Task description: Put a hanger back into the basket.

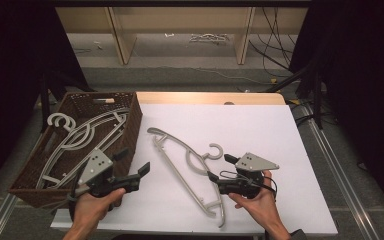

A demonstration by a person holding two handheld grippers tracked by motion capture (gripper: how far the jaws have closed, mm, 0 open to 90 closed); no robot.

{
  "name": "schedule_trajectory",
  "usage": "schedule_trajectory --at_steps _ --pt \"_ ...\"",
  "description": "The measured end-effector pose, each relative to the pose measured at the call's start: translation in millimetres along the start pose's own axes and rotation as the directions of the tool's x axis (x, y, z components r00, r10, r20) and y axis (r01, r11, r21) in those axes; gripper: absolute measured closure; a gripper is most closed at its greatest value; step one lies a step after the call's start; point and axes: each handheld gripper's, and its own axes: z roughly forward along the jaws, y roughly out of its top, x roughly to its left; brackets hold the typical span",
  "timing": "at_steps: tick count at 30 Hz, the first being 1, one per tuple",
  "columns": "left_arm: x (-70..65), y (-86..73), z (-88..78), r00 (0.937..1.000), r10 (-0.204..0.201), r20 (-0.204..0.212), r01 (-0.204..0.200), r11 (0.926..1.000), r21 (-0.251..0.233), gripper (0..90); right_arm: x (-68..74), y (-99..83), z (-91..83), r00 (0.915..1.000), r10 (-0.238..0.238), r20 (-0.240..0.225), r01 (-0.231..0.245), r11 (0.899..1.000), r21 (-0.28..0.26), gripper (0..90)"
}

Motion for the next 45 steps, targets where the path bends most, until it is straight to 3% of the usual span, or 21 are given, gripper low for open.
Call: schedule_trajectory --at_steps 7,13,19,25,28,34,39,40,42,43,45 --pt "-11.5 -21.0 4.2 0.9981 0.046 0.041 -0.045 0.9989 -0.013 17.3 -1.0 -2.4 -2.8 1.0 -0.001 0.007 0.001 1.0 0.006 21.7" --pt "-15.4 -37.5 0.4 0.9977 0.038 0.056 -0.037 0.9991 -0.019 17.3 -0.6 -4.2 -2.5 1.0 0.0 0.005 0.0 1.0 0.009 21.4" --pt "-19.3 -47.8 1.5 0.9966 0.029 0.077 -0.029 0.9996 -0.003 15.8 -2.6 -8.1 7.2 0.9989 -0.047 0.001 0.047 0.994 0.099 18.5" --pt "-24.2 -49.4 5.1 0.9942 0.069 0.083 -0.07 0.9975 0.01 15.8 -15.8 -10.9 30.9 0.9972 -0.062 0.042 0.052 0.975 0.215 18.4" --pt "-27.1 -50.7 6.8 0.9925 0.075 0.097 -0.076 0.9971 0.007 15.9 -27.2 -12.4 44.4 0.9975 -0.058 0.04 0.044 0.956 0.289 28.7" --pt "-26.4 -50.2 7.2 0.9916 0.077 0.103 -0.078 0.9969 0.005 16.0 -47.6 -7.6 75.0 0.9952 -0.043 0.088 0.005 0.922 0.386 32.9" --pt "-25.1 -49.2 5.8 0.9914 0.087 0.098 -0.088 0.9961 0.007 16.1 -54.2 -7.9 95.0 0.9939 -0.054 0.096 0.005 0.897 0.443 36.1" --pt "-25.0 -48.9 5.6 0.9909 0.091 0.099 -0.092 0.9958 0.005 16.1 -53.7 -7.9 97.3 0.9947 -0.032 0.097 -0.017 0.887 0.461 37.8" --pt "-25.1 -48.8 5.8 0.9909 0.089 0.101 -0.09 0.9959 0.005 16.2 -53.9 -7.6 99.8 0.9953 -0.024 0.094 -0.022 0.884 0.466 39.7" --pt "-25.2 -48.9 5.9 0.9907 0.091 0.102 -0.092 0.9958 0.006 16.2 -54.7 -8.9 102.8 0.9953 -0.042 0.087 -0.003 0.89 0.456 40.4" --pt "-25.7 -49.3 6.2 0.9902 0.091 0.106 -0.092 0.9957 0.009 16.2 -53.6 -5.9 103.2 0.9963 -0.028 0.081 -0.013 0.881 0.473 41.9"
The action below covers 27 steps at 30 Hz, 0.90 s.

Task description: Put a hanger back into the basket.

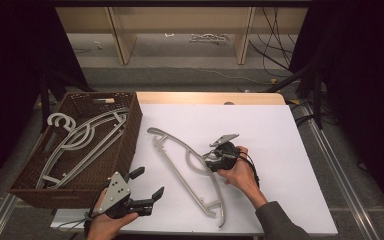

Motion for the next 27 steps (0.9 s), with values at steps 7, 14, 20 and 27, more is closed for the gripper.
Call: schedule_trajectory --at_steps 7,14,20,27 --pt "1.0 -0.1 1.2 1.0 0.003 0.009 -0.003 1.0 -0.003 16.4 2.6 7.2 -0.4 0.9994 0.006 -0.034 -0.007 1.0 -0.021 45.5" --pt "0.3 -0.1 2.0 0.9998 0.013 0.011 -0.013 0.9999 0.011 17.0 7.5 8.4 11.4 0.9981 -0.005 -0.061 0.007 0.999 0.047 52.3" --pt "0.0 -0.7 2.9 0.9998 0.017 0.011 -0.017 0.9997 0.015 17.6 10.5 13.4 15.2 0.998 -0.012 -0.062 0.018 0.995 0.094 56.2" --pt "0.0 -0.8 3.6 0.9994 0.033 0.015 -0.033 0.9992 0.021 18.1 16.1 18.5 16.4 0.9975 -0.053 -0.046 0.058 0.99 0.129 61.7"
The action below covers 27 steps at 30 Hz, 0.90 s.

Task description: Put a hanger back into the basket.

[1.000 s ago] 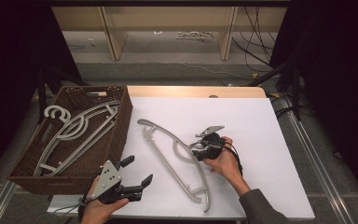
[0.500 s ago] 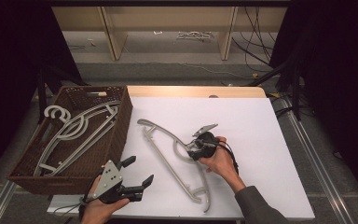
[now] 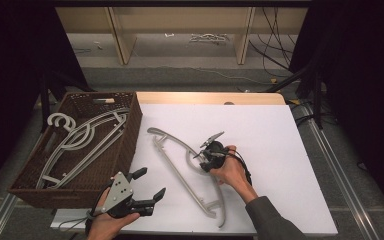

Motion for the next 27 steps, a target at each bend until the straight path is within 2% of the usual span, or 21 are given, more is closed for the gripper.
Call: schedule_trajectory --at_steps 10,18,22,27 --pt "0.2 -0.5 1.0 1.0 0.008 0.004 -0.008 1.0 0.006 18.5 1.8 6.6 0.5 1.0 0.006 0.005 -0.006 0.999 0.054 65.1" --pt "0.3 -1.2 2.9 0.9998 0.016 0.013 -0.016 0.9998 0.008 18.8 -0.7 13.3 1.5 0.9998 -0.016 -0.014 0.017 0.995 0.1 70.7" --pt "-0.1 -0.8 2.6 0.9997 0.021 0.012 -0.021 0.9997 0.014 18.9 -0.9 14.9 2.2 0.9995 -0.029 -0.014 0.03 0.994 0.102 70.8" --pt "-0.6 -0.5 2.6 0.9994 0.03 0.015 -0.03 0.9994 0.014 19.2 -2.5 15.1 1.4 0.9997 -0.015 -0.019 0.017 0.994 0.106 74.4"
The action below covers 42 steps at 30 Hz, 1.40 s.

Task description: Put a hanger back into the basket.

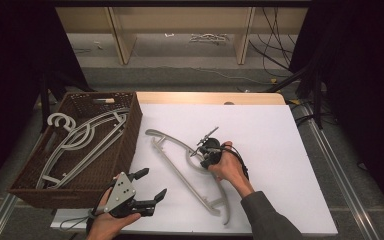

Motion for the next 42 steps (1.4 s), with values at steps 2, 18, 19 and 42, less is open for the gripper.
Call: schedule_trajectory --at_steps 2,18,19,42 --pt "0.2 0.3 0.1 1.0 0.003 0.001 -0.003 1.0 -0.002 19.4 -0.4 -0.5 -0.3 1.0 0.003 0.004 -0.003 1.0 -0.007 77.0" --pt "1.5 0.6 0.2 0.9999 0.011 -0.002 -0.011 0.9999 0.004 19.6 4.2 -5.1 -28.1 0.979 -0.197 0.051 0.199 0.98 -0.026 82.4" --pt "1.6 0.7 0.9 0.9998 0.019 -0.003 -0.019 0.9998 0.008 19.6 5.9 -5.6 -30.4 0.9768 -0.206 0.059 0.208 0.978 -0.026 82.5" --pt "22.2 32.2 84.8 0.9947 0.102 -0.013 -0.096 0.9693 0.226 34.1 43.2 -8.2 -69.6 0.9047 -0.411 0.112 0.419 0.906 -0.057 83.1"
